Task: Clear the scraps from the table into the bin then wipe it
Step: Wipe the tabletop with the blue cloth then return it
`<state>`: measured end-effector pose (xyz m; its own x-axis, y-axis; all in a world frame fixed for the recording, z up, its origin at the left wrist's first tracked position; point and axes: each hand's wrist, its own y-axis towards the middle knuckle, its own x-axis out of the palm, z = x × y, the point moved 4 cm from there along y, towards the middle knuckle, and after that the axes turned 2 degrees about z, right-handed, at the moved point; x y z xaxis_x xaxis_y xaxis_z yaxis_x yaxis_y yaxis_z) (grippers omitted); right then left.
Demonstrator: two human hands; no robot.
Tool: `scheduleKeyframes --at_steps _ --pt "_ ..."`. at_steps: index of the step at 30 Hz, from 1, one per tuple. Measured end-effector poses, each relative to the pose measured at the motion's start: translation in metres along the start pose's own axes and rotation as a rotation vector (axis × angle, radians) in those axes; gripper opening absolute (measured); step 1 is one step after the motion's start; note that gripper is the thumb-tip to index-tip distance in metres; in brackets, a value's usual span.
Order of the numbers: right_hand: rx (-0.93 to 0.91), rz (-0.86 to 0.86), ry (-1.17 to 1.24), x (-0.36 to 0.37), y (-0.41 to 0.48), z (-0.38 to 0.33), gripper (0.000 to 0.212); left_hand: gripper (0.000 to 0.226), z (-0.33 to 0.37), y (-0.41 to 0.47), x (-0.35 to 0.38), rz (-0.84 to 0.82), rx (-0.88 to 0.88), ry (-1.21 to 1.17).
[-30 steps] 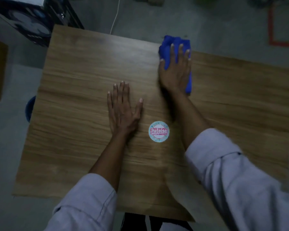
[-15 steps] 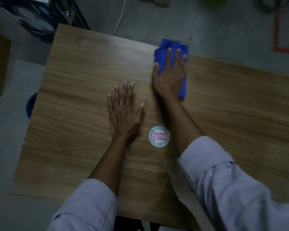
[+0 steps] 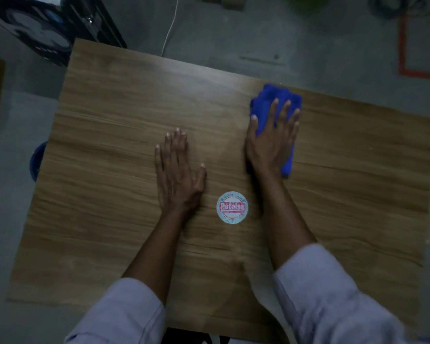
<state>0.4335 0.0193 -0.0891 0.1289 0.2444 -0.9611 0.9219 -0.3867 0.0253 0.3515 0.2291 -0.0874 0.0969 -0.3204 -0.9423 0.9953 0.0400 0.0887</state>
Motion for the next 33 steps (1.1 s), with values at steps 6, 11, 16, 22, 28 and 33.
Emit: scheduleKeyframes --at_steps 6,11,16,22,28,33 --pt "-0.692 -0.188 0.043 0.023 -0.023 -0.085 0.067 0.083 -0.002 0.002 -0.001 -0.014 -0.022 -0.022" --pt "-0.530 -0.145 -0.004 0.008 0.056 -0.028 0.066 0.085 -0.001 0.002 -0.002 -0.038 -0.001 0.012" --pt "-0.336 -0.095 0.051 0.020 0.026 -0.068 0.069 0.086 -0.002 0.004 0.000 -0.065 -0.008 0.046" --pt "-0.495 -0.085 0.149 0.005 -0.043 -0.009 0.065 0.087 -0.004 0.004 0.002 -0.066 -0.004 0.010" --pt "0.110 0.035 0.029 -0.016 0.027 0.060 0.071 0.088 0.000 0.003 0.002 -0.074 -0.014 0.030" --pt "-0.239 -0.039 0.039 0.005 0.056 -0.007 0.068 0.088 0.000 0.004 0.000 -0.063 -0.025 0.010"
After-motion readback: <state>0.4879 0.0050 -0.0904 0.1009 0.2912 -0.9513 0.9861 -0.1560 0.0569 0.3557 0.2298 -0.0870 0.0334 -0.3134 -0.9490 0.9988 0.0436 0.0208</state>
